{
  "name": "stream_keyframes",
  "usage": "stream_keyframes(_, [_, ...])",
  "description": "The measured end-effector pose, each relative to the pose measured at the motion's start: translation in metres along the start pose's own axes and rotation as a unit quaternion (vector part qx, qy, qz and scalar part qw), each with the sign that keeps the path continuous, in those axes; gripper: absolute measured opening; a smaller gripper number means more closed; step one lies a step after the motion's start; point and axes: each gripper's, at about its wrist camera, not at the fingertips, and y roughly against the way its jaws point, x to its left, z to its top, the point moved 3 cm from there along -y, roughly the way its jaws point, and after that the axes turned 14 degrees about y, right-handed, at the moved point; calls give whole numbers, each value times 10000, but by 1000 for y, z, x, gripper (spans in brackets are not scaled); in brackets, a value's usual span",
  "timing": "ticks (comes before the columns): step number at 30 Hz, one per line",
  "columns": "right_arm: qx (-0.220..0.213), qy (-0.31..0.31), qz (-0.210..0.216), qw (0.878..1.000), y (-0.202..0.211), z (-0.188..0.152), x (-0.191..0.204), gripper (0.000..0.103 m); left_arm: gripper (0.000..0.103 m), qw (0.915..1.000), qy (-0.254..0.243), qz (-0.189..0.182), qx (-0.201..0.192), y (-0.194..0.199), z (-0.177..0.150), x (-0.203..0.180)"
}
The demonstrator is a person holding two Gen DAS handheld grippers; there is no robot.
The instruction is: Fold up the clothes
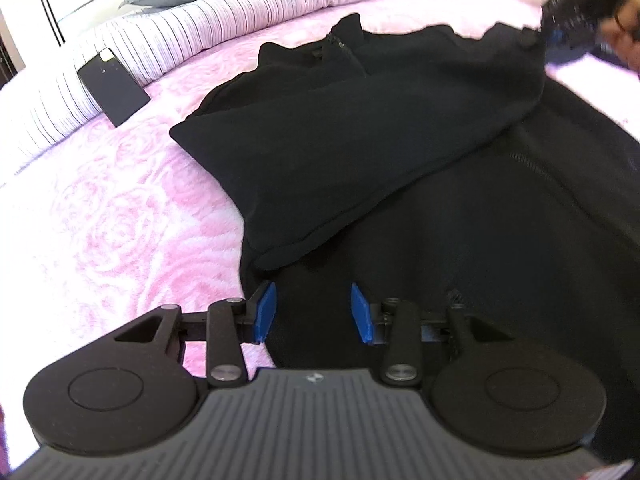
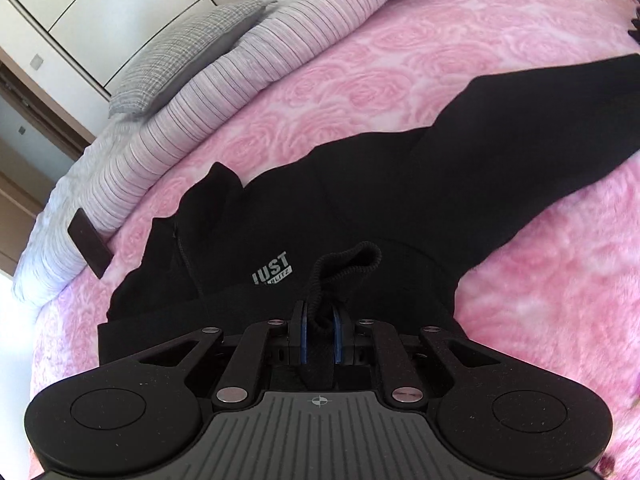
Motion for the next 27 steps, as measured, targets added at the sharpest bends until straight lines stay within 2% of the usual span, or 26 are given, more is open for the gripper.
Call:
stream_keyframes(4, [17,-28,86,10000,2,1,5,12,36,9991,282,-316,-35,-13,10,-1])
stream_keyframes(6, [26,-63,217,9997,3,3,12,12,35,9975,689,-134,-120,-22,15,7])
stream_keyframes(7, [17,-69,308,9995,4,5,16,12,29,9956,916,-27,-169,-26,17,13])
stream_keyframes(9, [-101,-35,593,9982,12,12,28,12,20,9830,1744,446,-358,-22,17,37])
stream_keyframes(11, [-262,22,810,9964,23,17,38,12,30,9661,2358,961,-432,-17,13,59])
stream_keyframes(13, [-192,-120,713,9972,25,16,39,12,27,9578,2621,1124,-369,-11,8,71])
stream_keyframes(15, [-142,-313,767,9965,25,15,41,12,27,9620,2473,1087,-400,1,5,66])
stream_keyframes(18, [-201,-316,938,9949,25,20,54,12,31,9844,1443,958,-293,9,4,33])
stream_keyframes(20, [-279,-257,1105,9931,26,26,67,12,37,9911,632,1149,-222,0,0,11])
stream_keyframes(21, [-313,-175,1171,9925,27,30,73,12,45,9911,232,1296,-181,-6,-3,1])
stream_keyframes(22, [-346,-98,1233,9917,28,34,79,12,44,9894,-148,1438,-152,-12,-5,-9])
stream_keyframes(25, [-409,80,1349,9900,30,42,92,12,44,9808,-754,1778,-285,-29,-2,-22])
stream_keyframes(27, [-411,123,1336,9901,29,45,98,12,45,9750,-1139,1867,-400,-38,5,-30])
